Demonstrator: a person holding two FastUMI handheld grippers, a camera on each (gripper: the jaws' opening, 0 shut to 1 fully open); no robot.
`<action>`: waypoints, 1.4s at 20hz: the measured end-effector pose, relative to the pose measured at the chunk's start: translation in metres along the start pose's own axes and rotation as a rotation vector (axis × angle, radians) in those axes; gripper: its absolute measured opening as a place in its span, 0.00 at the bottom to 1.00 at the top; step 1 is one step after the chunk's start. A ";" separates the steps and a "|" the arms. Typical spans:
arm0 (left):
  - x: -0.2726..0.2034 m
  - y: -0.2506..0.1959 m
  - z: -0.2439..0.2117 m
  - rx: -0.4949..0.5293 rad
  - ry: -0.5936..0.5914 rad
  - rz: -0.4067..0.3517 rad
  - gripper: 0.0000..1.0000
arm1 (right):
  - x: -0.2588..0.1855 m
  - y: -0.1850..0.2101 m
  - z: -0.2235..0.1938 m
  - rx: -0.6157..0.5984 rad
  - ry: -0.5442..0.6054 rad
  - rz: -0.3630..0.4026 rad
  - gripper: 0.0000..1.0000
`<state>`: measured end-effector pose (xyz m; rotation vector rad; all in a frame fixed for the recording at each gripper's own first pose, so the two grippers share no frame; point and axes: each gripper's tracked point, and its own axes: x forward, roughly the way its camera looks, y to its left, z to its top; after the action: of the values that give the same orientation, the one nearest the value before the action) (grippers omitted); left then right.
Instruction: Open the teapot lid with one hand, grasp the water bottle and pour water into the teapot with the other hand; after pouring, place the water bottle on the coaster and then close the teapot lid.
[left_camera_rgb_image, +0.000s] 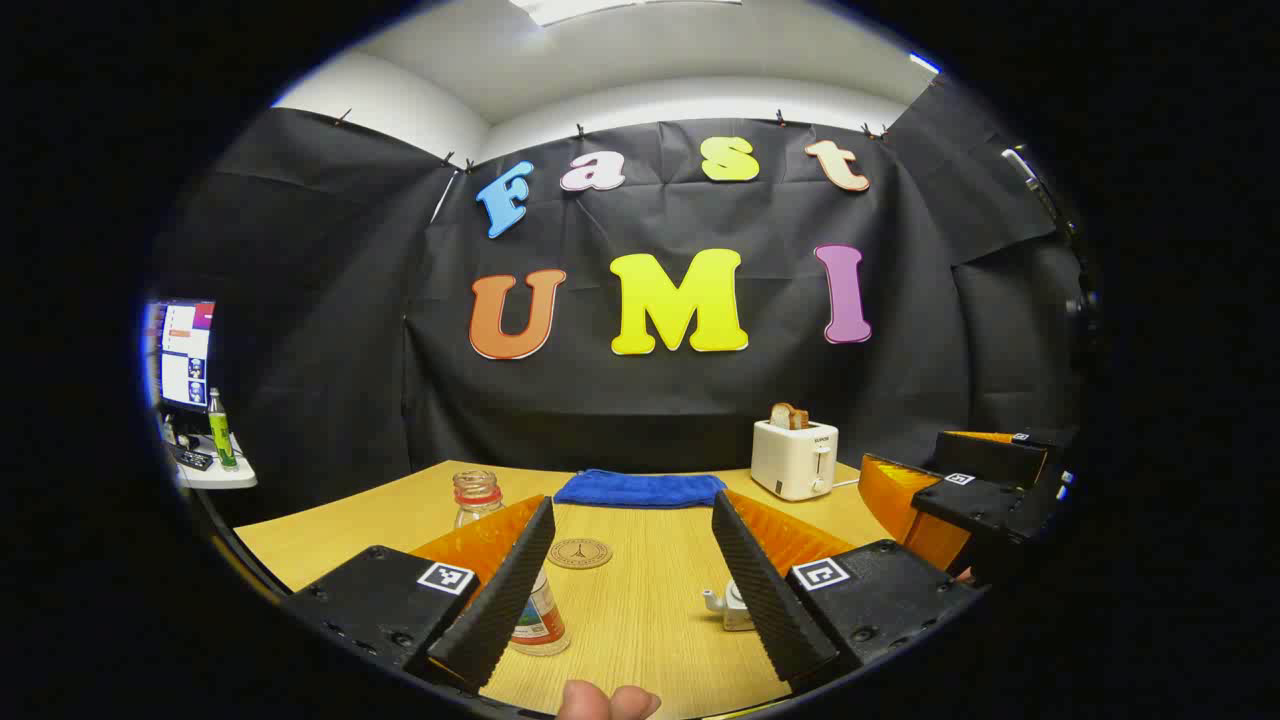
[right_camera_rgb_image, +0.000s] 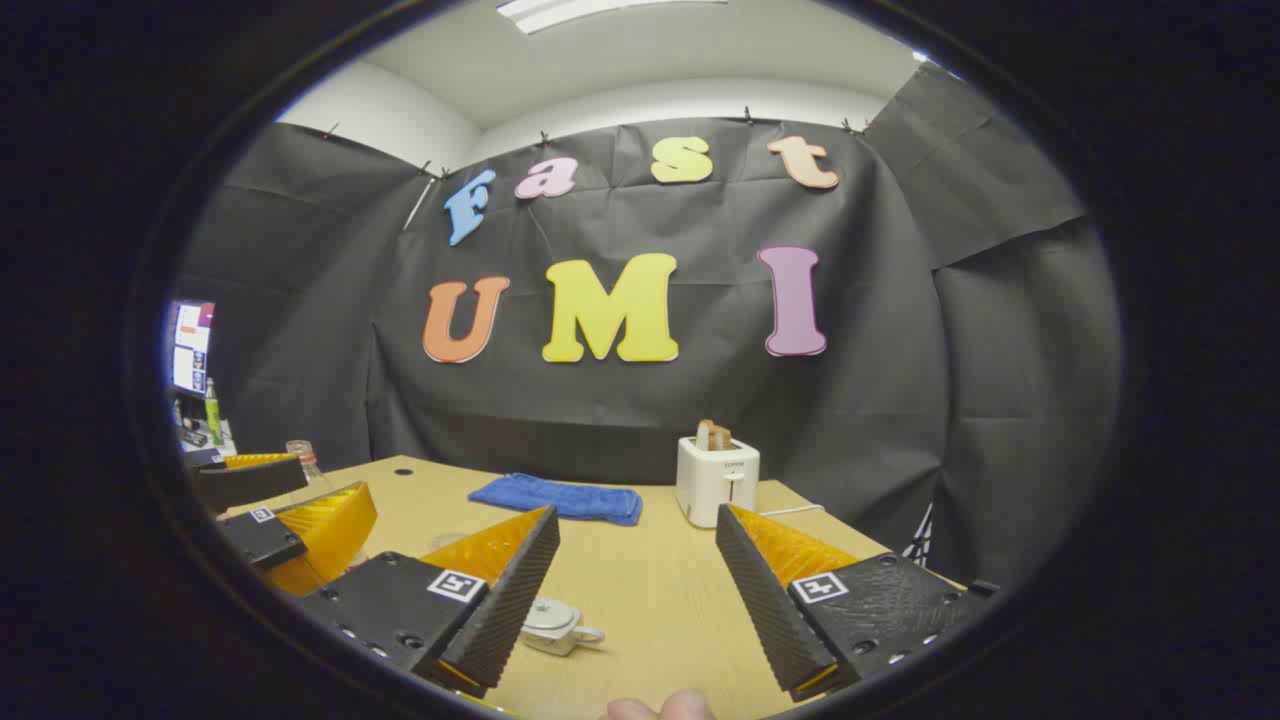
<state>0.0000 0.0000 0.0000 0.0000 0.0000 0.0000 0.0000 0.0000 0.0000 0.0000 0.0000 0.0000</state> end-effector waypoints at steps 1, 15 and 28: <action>-0.001 0.001 0.000 0.000 0.003 0.002 0.99 | 0.000 0.000 0.000 -0.002 -0.001 -0.002 0.95; 0.003 0.004 -0.006 0.005 0.016 0.010 0.99 | 0.003 -0.002 -0.011 -0.008 0.017 0.008 0.95; 0.007 0.005 -0.014 0.008 0.031 0.015 0.99 | 0.008 0.005 -0.031 -0.011 0.056 0.025 0.95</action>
<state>0.0075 0.0048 -0.0140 0.0078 0.0313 0.0149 0.0083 0.0053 -0.0313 -0.0114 0.0560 0.0253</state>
